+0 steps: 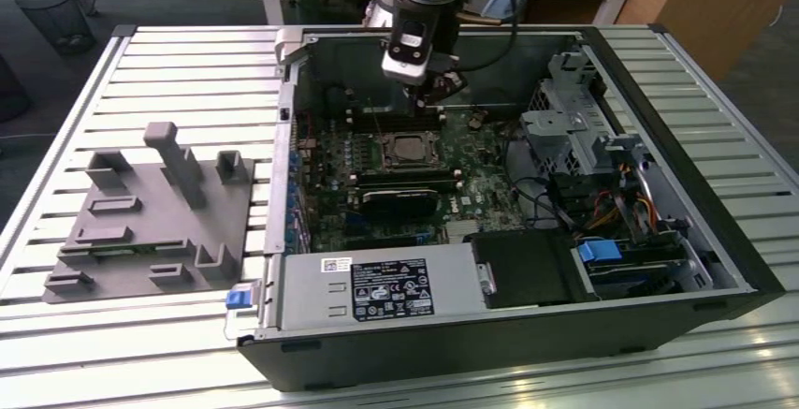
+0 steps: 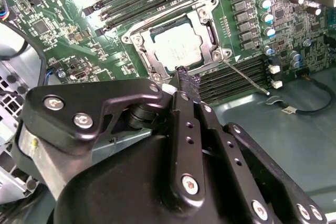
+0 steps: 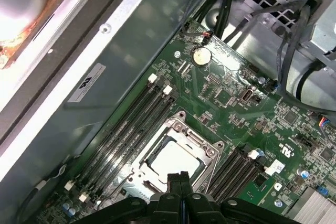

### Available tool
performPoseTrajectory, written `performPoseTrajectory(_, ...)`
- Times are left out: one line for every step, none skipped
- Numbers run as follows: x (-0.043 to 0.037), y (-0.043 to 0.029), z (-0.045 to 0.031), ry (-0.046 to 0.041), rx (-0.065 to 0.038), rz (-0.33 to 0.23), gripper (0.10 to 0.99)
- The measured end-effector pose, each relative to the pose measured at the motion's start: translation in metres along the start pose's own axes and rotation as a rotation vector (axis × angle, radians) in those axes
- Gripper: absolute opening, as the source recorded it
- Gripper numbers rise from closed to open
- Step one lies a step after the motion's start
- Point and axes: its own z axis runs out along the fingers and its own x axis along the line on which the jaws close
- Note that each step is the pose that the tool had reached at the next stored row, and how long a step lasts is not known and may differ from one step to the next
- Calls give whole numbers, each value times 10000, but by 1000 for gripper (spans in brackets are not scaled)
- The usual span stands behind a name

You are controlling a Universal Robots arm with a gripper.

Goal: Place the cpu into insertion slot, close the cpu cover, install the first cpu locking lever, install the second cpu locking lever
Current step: 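Install the first cpu locking lever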

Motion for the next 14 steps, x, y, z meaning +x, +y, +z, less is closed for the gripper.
performPoseTrajectory(0, 0, 0, 2, 1, -60, 106)
performPoseTrajectory(0, 0, 0, 4, 3, -119, 106)
performPoseTrajectory(0, 0, 0, 7, 4, -177, 106)
performPoseTrajectory(0, 0, 0, 8, 5, -235, 106)
performPoseTrajectory(0, 0, 0, 10, 7, -301, 106)
performPoseTrajectory(0, 0, 0, 13, 9, -366, 106)
performPoseTrajectory(0, 0, 0, 15, 11, -439, 106)
performPoseTrajectory(0, 0, 0, 18, 12, -514, 106)
performPoseTrajectory(0, 0, 0, 20, 14, -583, 106)
performPoseTrajectory(0, 0, 0, 22, 16, -649, 106)
performPoseTrajectory(0, 0, 0, 24, 17, -714, 106)
performPoseTrajectory(0, 0, 0, 26, 19, -780, 106)
performPoseTrajectory(0, 0, 0, 29, 20, -845, 106)
performPoseTrajectory(0, 0, 0, 31, 22, -908, 106)
